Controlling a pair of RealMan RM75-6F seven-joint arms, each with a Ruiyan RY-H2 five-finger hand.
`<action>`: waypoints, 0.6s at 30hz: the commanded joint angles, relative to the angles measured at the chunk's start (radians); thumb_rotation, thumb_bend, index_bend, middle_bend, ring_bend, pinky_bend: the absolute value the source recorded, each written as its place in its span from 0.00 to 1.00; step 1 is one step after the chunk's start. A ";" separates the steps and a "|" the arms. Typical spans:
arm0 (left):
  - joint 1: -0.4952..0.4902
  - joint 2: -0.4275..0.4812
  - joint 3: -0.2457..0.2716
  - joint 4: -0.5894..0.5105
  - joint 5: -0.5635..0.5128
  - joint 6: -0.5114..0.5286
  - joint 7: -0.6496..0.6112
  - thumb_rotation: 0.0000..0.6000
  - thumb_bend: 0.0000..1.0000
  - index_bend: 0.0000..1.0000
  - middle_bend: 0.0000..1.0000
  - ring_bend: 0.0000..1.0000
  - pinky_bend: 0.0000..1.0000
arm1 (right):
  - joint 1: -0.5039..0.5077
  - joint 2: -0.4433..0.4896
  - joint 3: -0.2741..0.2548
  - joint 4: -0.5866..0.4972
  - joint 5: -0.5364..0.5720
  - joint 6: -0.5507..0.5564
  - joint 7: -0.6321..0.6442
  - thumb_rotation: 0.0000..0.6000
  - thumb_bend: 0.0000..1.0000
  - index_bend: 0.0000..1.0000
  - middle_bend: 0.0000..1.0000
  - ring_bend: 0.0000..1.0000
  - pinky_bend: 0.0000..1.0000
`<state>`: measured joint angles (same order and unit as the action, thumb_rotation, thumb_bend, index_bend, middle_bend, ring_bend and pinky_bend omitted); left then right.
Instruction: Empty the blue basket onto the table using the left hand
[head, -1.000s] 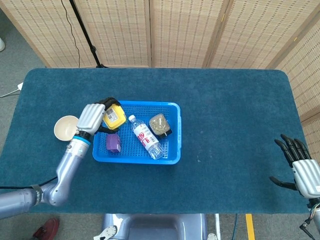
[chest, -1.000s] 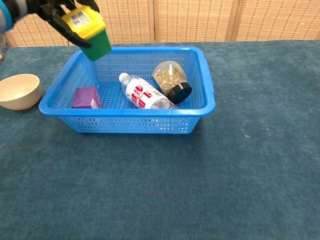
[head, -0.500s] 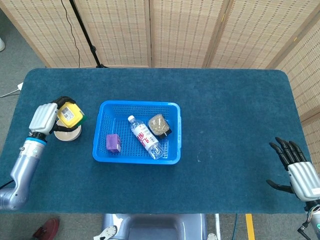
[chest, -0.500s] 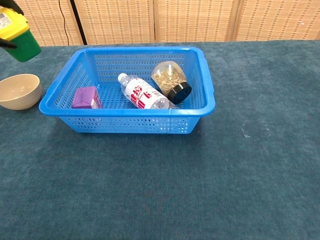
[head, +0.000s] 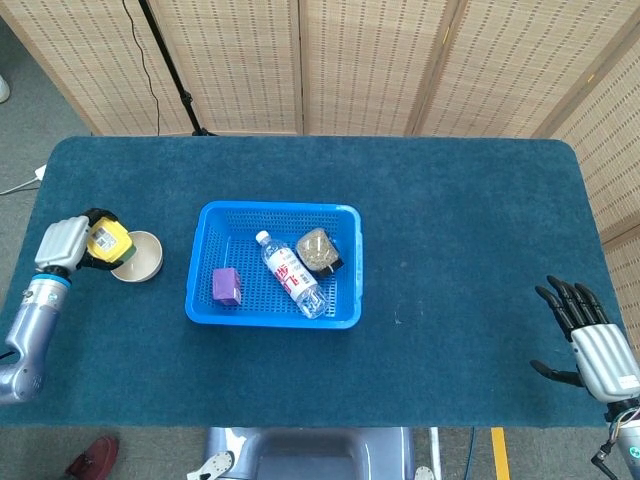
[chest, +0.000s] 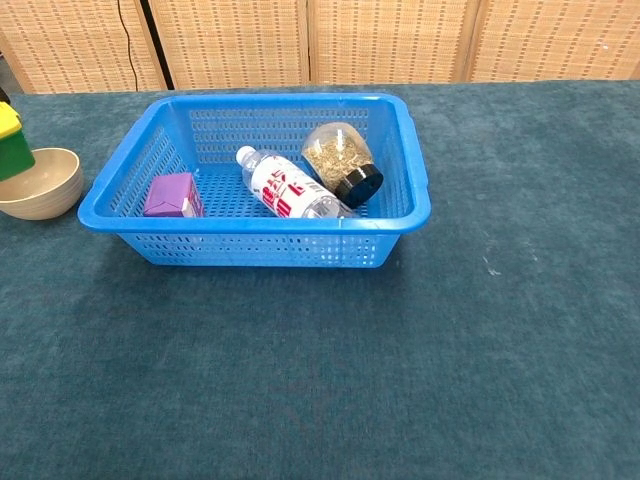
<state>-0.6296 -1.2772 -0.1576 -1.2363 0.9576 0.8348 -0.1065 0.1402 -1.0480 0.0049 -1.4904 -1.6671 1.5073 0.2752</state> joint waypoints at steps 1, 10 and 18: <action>-0.001 -0.006 0.009 -0.001 0.022 -0.032 -0.025 1.00 0.15 0.04 0.00 0.01 0.07 | -0.001 0.001 0.000 0.000 0.001 0.001 0.001 1.00 0.00 0.03 0.00 0.00 0.00; 0.029 0.039 -0.013 -0.052 0.200 0.041 -0.193 1.00 0.07 0.00 0.00 0.00 0.00 | -0.001 0.004 0.000 -0.002 0.001 0.003 0.006 1.00 0.00 0.03 0.00 0.00 0.00; 0.045 0.117 0.023 -0.203 0.427 0.141 -0.278 1.00 0.07 0.00 0.00 0.00 0.00 | -0.002 0.007 -0.001 -0.004 0.000 0.005 0.010 1.00 0.00 0.03 0.00 0.00 0.00</action>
<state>-0.5902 -1.1965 -0.1522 -1.3738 1.3116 0.9392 -0.3563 0.1386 -1.0411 0.0040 -1.4949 -1.6672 1.5123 0.2851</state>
